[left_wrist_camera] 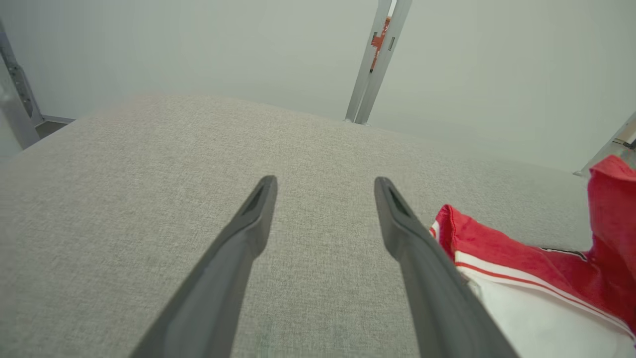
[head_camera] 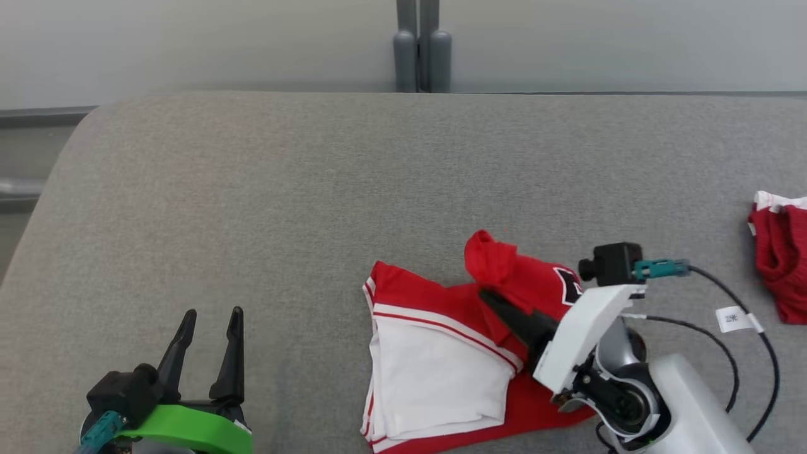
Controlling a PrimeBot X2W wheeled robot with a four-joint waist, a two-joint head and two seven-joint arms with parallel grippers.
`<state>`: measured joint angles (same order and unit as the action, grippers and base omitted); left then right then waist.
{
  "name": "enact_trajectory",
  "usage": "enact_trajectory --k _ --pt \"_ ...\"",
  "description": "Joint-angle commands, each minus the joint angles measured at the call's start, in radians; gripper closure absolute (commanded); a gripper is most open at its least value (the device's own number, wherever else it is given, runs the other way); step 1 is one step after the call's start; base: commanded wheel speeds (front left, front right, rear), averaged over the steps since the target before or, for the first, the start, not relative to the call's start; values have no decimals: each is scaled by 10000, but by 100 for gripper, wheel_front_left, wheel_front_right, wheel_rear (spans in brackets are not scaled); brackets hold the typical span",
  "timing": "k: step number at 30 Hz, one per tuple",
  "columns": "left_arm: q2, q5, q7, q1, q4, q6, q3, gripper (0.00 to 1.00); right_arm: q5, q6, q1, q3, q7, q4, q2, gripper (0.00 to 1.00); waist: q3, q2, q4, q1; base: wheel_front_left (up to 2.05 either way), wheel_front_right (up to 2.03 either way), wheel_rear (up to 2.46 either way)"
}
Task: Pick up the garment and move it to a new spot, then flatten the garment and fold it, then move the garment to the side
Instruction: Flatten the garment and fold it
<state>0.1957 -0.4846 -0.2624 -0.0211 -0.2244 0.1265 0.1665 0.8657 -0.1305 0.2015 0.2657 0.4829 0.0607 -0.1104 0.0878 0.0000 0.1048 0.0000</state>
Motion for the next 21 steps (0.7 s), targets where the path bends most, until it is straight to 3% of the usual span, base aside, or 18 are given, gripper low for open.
enact_trajectory --k 1,8,18,19,20,21 --pt "-6 -46 -20 -205 -40 26 9 0 69 -1 118 193 -43 275 66 100 127 0 616 0 0 0 0" --pt "52 -116 -21 -430 -205 41 91 0 298 -1 627 1190 -533 1974 421 100 219 0 1138 0 0 0 0" --pt "54 -152 -24 -535 -284 52 65 0 1040 -1 1451 2533 -1501 3460 558 100 313 0 1090 0 0 0 0" --pt "55 -171 -23 -559 -313 54 79 0 1065 -1 1575 2716 -1701 3785 565 60 300 0 1040 0 0 0 0" --pt "62 -176 -23 -557 -323 54 72 0 1062 -1 1637 2788 -1810 3880 569 33 294 0 1012 0 0 0 0" --pt "72 -187 -23 -548 -334 55 57 0 1076 -1 1718 2867 -1960 3987 571 0 282 0 972 0 0 0 0"
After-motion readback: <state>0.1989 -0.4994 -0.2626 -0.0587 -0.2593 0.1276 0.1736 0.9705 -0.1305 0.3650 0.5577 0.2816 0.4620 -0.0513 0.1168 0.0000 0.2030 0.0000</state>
